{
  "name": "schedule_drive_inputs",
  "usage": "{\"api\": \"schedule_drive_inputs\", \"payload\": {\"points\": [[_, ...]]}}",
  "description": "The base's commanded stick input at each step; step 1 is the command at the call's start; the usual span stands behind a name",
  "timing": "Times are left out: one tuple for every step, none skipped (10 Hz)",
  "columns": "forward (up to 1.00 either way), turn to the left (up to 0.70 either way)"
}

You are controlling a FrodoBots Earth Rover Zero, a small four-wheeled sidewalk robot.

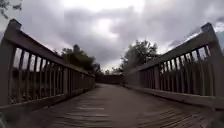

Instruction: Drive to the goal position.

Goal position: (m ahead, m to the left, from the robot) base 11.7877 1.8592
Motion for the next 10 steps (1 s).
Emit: {"api": "schedule_drive_inputs", "payload": {"points": [[0.45, 0.0], [0.45, 0.0], [0.45, 0.0], [0.45, 0.0], [0.45, 0.0], [0.45, 0.0], [0.45, 0.0], [0.45, 0.0], [0.45, 0.0], [0.45, 0.0]]}}
